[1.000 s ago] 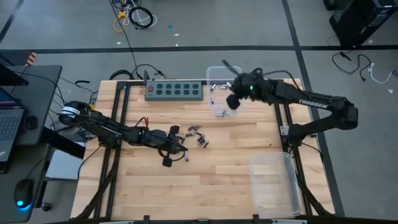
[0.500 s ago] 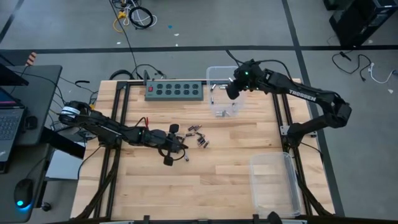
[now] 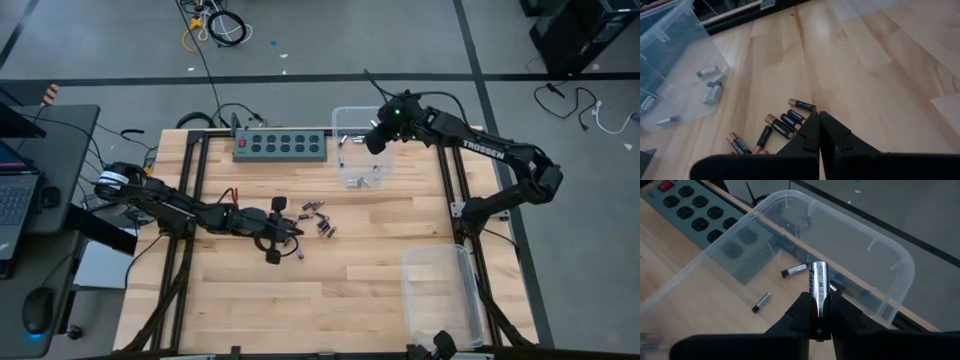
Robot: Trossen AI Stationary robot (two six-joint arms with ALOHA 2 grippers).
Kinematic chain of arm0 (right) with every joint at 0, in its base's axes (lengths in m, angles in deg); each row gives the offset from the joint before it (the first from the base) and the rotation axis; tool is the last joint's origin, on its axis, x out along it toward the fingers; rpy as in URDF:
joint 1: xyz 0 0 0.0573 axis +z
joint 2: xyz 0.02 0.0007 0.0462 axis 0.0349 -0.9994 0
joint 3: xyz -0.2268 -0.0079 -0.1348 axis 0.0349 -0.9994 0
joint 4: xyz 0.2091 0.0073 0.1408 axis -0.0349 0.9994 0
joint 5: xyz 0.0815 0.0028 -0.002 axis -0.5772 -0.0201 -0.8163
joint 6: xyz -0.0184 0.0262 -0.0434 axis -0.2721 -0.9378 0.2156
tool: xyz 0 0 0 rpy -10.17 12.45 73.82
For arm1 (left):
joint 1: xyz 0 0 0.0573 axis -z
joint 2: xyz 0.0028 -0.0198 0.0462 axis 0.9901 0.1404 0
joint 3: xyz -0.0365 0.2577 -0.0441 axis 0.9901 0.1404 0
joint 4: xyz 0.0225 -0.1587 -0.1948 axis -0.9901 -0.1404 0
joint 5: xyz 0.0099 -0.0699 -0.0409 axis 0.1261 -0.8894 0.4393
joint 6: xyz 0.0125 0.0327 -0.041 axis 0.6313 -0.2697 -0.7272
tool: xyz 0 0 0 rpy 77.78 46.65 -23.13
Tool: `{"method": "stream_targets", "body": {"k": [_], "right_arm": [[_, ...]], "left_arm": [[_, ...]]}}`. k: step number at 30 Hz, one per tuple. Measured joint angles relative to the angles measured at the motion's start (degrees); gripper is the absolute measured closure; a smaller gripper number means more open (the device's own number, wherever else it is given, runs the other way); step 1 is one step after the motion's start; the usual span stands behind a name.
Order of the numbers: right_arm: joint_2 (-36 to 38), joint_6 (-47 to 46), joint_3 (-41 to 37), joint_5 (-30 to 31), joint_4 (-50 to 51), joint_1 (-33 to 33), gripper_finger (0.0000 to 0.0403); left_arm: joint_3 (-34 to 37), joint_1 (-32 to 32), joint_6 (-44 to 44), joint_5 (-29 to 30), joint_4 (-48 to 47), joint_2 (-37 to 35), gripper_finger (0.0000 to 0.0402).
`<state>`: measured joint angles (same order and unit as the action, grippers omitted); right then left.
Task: Sort batteries
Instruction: Put the silver battery into the top transparent bin
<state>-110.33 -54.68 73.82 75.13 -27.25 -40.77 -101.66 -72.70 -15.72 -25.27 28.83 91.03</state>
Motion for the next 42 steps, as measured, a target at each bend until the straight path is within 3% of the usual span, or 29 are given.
{"method": "stream_targets", "body": {"k": [12, 20, 24, 26, 31, 37, 42], "right_arm": [[0.07, -0.97, 0.00, -2.21, -0.11, -0.25, 0.0308], [2.96, 0.59, 0.00, -6.63, 1.20, 2.34, 0.0307], [6.89, 0.13, 0.00, -4.19, -0.72, 5.62, 0.0311], [7.67, -1.51, 0.05, 0.13, -8.09, 7.21, 0.0314], [7.65, -2.13, 0.07, 2.85, -22.39, 10.88, 0.0328], [9.46, 5.38, 0.04, 6.13, -16.65, 17.59, 0.0378], [12.14, 8.37, -2.20, 7.33, -12.08, 29.34, 0.0396]], "left_arm": [[0.00, -2.05, -0.15, 0.02, 4.20, -0.03, 0.0402], [0.00, -2.05, -2.72, -0.03, 3.90, -0.03, 0.0402], [0.01, -2.23, -1.71, 0.18, 3.97, -0.03, 0.0402], [0.01, -2.23, -1.27, 0.80, 4.85, -0.03, 0.0402], [0.01, -2.23, -2.76, 2.14, 8.77, -0.03, 0.0402], [-0.01, -1.99, -7.46, 2.16, 6.23, -0.03, 0.0402], [0.00, -2.00, -7.76, 2.16, 1.83, 0.01, 0.0402]]}}
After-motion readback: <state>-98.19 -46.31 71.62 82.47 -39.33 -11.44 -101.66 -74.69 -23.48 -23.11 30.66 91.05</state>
